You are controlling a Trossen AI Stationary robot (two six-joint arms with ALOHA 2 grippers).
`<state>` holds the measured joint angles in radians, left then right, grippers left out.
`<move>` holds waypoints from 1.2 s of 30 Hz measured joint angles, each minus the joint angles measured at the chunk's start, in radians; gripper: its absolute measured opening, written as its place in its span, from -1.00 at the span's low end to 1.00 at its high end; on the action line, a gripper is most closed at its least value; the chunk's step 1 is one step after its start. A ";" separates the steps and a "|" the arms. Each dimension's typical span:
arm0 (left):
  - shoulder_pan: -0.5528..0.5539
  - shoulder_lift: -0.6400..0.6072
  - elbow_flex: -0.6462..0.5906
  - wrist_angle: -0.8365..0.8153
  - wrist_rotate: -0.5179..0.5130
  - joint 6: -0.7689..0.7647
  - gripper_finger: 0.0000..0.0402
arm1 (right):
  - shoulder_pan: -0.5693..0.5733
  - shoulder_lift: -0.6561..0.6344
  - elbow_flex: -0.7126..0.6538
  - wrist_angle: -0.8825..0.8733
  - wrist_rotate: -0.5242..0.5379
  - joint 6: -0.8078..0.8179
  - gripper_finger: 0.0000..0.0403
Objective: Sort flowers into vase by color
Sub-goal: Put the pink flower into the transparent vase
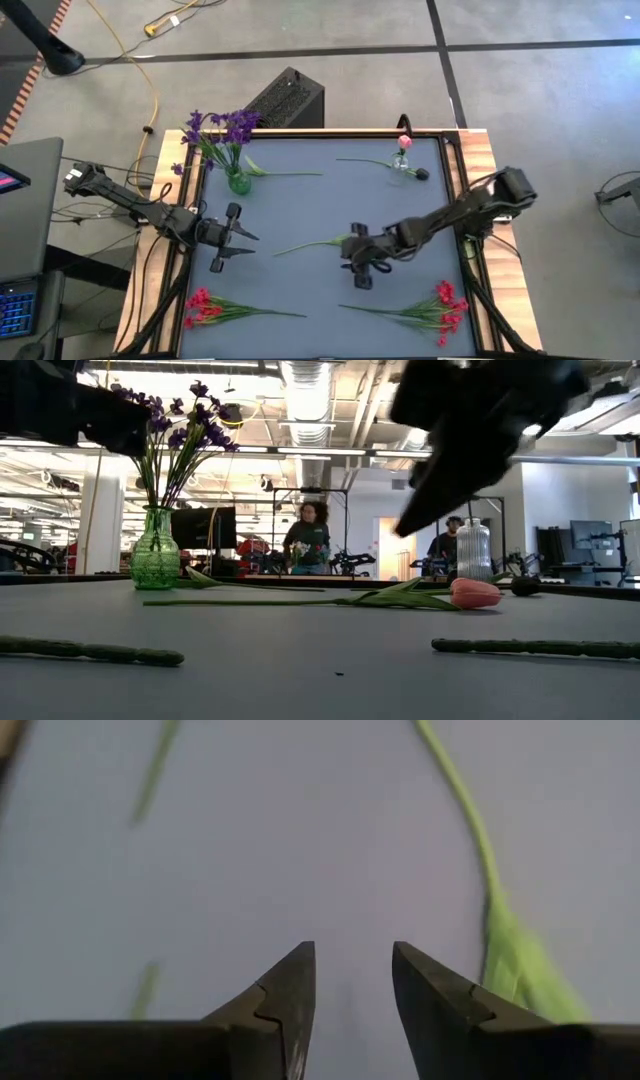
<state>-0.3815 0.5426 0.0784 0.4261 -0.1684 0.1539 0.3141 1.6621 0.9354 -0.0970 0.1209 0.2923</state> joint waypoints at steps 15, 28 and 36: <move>0.000 0.000 0.000 0.019 0.007 0.026 -0.30 | -0.075 0.281 0.253 -0.007 0.097 -0.188 -0.21; 0.000 0.000 0.000 0.010 0.006 0.022 -0.30 | -0.138 0.290 0.254 -0.071 0.083 -0.210 -0.21; 0.000 0.000 0.000 0.009 0.006 0.019 -0.30 | -0.148 0.290 0.244 -0.058 0.084 -0.217 -0.21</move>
<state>-0.3815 0.5423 0.0788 0.4355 -0.1627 0.1734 0.1658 1.9522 1.1793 -0.1548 0.2049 0.0751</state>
